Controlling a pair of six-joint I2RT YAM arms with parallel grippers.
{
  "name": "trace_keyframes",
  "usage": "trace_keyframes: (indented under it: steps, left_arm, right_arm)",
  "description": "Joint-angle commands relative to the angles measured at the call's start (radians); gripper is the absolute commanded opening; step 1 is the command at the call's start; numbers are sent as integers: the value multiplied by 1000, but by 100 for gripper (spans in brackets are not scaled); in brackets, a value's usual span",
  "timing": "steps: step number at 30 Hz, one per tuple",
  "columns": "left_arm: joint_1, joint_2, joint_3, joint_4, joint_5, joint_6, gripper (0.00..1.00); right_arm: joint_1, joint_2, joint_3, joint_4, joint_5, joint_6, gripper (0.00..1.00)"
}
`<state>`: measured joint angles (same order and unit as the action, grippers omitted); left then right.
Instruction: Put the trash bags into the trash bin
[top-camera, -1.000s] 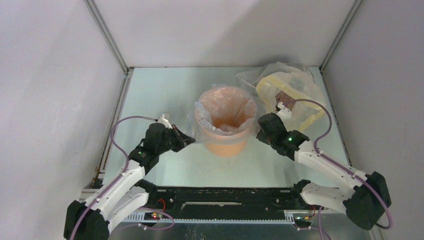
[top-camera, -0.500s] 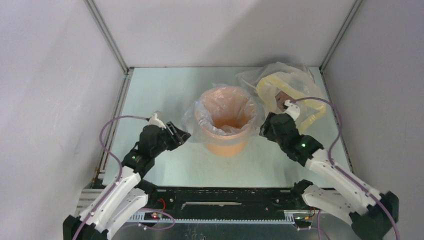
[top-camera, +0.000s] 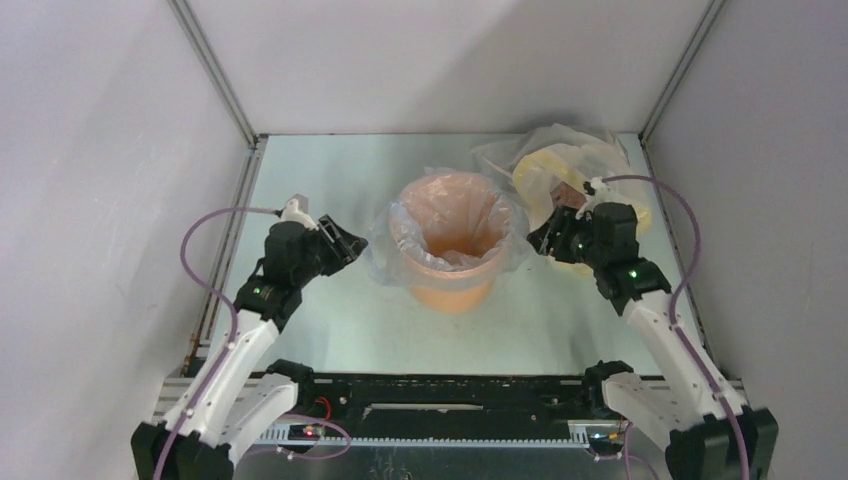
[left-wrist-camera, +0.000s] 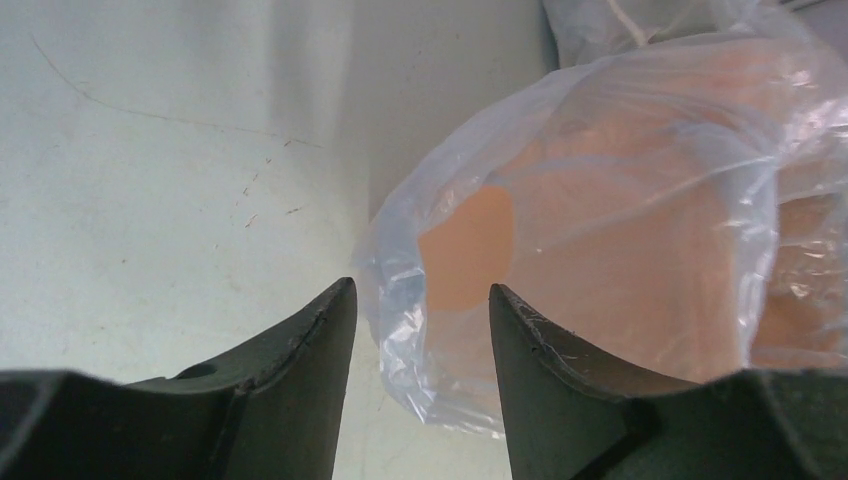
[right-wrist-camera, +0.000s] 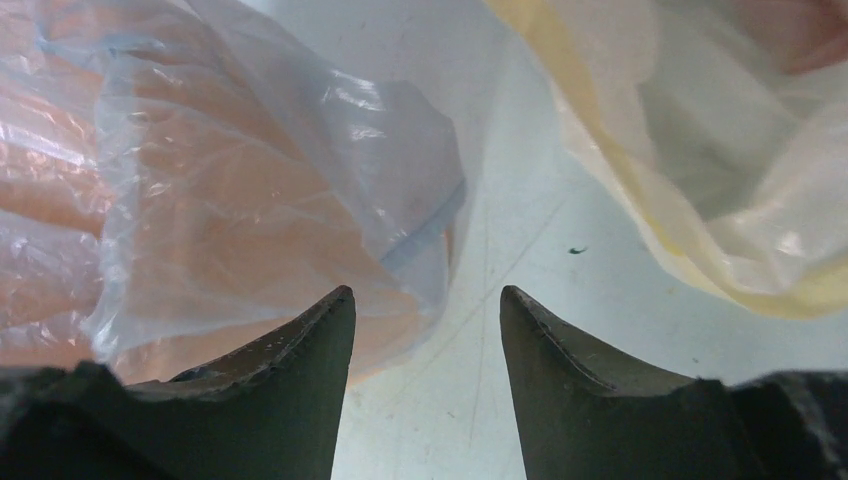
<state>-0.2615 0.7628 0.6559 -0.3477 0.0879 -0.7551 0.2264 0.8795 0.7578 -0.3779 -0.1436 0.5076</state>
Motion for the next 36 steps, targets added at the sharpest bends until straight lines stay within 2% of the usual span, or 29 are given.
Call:
trace_keyframes:
  steps: [1, 5, 8, 13, 18, 22, 24, 26, 27, 31, 36]
  left_arm:
    - [11, 92, 39, 97, 87, 61, 58]
    - [11, 139, 21, 175, 100, 62, 61]
    - [11, 174, 16, 210, 98, 62, 59]
    - [11, 246, 14, 257, 86, 94, 48]
    - [11, 292, -12, 306, 41, 130, 44]
    - [11, 355, -9, 343, 72, 131, 29]
    - [11, 390, 1, 343, 78, 133, 18]
    - [11, 419, 6, 343, 75, 135, 2]
    - [11, 431, 6, 343, 71, 134, 0]
    - [11, 487, -9, 421, 98, 119, 0]
    - [10, 555, -31, 505, 154, 83, 0]
  right_arm:
    - [-17, 107, 51, 97, -253, -85, 59]
    - [-17, 159, 54, 133, -263, -93, 68]
    - [-16, 196, 63, 170, -262, -85, 68]
    - [-16, 259, 98, 171, -210, -102, 52]
    - [-16, 299, 101, 187, -174, -112, 31]
    - [-18, 336, 101, 189, -158, -111, 12]
    - [-17, 359, 100, 189, -151, -111, 3]
    - [-16, 384, 100, 188, -137, -108, 0]
    - [-15, 398, 101, 188, -132, -105, 0]
    - [-9, 467, 100, 197, -112, -85, 0]
    - [55, 540, 100, 219, -70, -73, 0]
